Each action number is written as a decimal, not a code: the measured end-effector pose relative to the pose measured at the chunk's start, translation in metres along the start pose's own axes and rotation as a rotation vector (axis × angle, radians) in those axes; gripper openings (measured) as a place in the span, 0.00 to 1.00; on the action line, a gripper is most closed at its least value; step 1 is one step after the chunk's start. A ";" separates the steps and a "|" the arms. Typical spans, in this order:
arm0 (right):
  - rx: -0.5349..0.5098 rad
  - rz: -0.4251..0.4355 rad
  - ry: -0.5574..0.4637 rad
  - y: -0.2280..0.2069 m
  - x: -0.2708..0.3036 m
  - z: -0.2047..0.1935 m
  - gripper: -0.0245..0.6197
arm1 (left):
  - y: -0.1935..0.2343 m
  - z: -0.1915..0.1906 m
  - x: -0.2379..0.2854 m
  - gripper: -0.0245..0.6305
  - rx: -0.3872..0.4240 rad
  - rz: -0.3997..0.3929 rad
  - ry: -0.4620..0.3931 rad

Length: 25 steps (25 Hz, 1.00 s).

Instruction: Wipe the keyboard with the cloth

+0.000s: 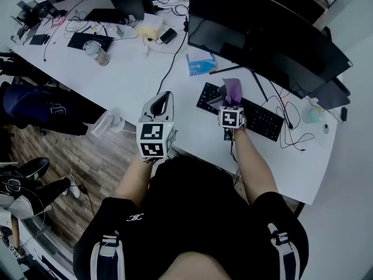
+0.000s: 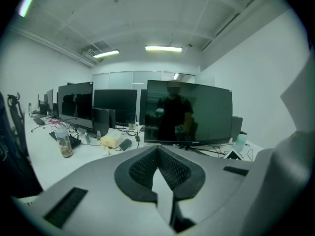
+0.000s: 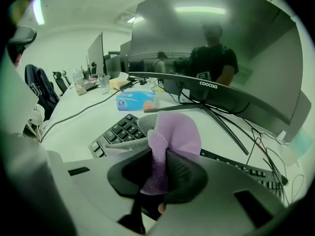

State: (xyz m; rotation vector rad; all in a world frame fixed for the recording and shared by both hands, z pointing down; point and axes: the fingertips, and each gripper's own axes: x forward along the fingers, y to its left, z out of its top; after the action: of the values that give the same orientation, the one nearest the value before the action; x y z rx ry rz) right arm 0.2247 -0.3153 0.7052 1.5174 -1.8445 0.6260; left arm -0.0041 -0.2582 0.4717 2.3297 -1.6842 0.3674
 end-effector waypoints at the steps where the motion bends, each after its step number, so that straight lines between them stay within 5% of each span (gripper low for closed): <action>1: -0.004 0.004 -0.002 0.005 0.002 0.003 0.17 | 0.004 0.001 0.000 0.05 0.000 0.003 0.000; 25: -0.052 0.114 0.001 0.110 0.039 0.052 0.18 | 0.083 0.008 -0.020 0.06 -0.021 0.080 -0.031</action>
State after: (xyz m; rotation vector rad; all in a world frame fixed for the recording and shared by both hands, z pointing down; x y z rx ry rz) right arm 0.1036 -0.3551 0.7043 1.3853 -1.9419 0.6267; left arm -0.0882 -0.2686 0.4620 2.2689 -1.7907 0.3286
